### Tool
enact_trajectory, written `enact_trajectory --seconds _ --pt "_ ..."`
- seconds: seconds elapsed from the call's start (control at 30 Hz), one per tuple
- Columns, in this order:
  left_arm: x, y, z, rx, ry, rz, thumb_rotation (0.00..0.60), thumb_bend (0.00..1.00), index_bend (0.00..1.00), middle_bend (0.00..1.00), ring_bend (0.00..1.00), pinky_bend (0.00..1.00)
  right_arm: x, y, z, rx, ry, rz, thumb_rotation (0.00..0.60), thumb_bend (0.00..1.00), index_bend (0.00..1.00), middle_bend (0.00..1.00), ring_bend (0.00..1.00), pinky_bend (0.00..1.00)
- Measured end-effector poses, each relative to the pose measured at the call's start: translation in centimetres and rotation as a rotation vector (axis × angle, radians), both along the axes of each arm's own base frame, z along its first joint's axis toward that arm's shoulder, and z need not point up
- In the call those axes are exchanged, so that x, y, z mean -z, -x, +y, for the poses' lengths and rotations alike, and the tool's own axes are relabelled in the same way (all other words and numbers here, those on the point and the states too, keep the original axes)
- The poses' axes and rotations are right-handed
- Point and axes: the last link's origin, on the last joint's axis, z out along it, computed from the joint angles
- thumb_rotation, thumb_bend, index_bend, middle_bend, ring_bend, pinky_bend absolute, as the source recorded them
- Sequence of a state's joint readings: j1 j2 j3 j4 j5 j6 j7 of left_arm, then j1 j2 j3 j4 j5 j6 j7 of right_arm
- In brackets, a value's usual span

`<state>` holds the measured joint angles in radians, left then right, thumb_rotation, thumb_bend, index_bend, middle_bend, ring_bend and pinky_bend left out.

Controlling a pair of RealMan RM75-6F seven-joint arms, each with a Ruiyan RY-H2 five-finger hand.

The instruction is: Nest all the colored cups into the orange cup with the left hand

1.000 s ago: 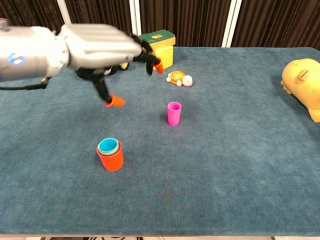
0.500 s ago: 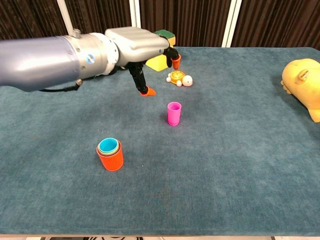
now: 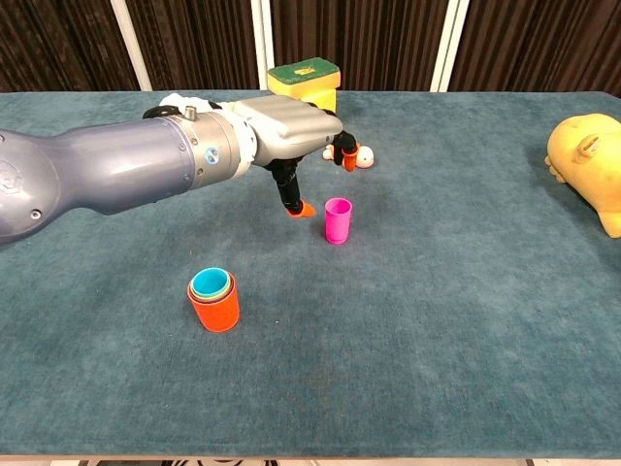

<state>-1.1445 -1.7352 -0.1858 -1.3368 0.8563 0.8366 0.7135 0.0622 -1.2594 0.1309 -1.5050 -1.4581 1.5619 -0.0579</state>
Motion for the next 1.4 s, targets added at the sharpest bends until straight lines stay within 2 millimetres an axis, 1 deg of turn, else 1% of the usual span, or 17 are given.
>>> enact_trajectory --seconds 0.43,0.83,1.1,1.27,1.4 --pt "1.6 0.2 -0.3 -0.004 0.01 -0.007 0.6 0.23 0.4 0.28 0.04 0.06 0.0 0.1 0.0 0.006 0.002 -0.005 0.6 0.31 0.12 0.04 0.15 0.0" --pt "2.6 0.1 -0.6 0.001 0.021 -0.005 0.6 0.26 0.45 0.29 0.04 0.06 -0.1 0.1 0.0 0.01 0.006 -0.009 0.6 0.31 0.12 0.04 0.15 0.0" --pt "2.9 0.0 -0.6 0.01 0.013 -0.001 0.6 0.26 0.46 0.29 0.04 0.06 -0.1 0.1 0.0 0.014 0.008 -0.011 0.6 0.31 0.12 0.04 0.15 0.0" --pt "3.0 -0.1 -0.6 0.013 0.011 -0.004 0.6 0.28 0.49 0.31 0.05 0.07 -0.1 0.1 0.1 0.015 0.008 -0.014 0.6 0.31 0.12 0.04 0.15 0.0" --pt "2.9 -0.1 -0.6 0.012 0.008 -0.005 0.6 0.29 0.49 0.31 0.05 0.07 -0.1 0.1 0.0 0.014 0.006 -0.014 0.6 0.31 0.12 0.04 0.15 0.0"
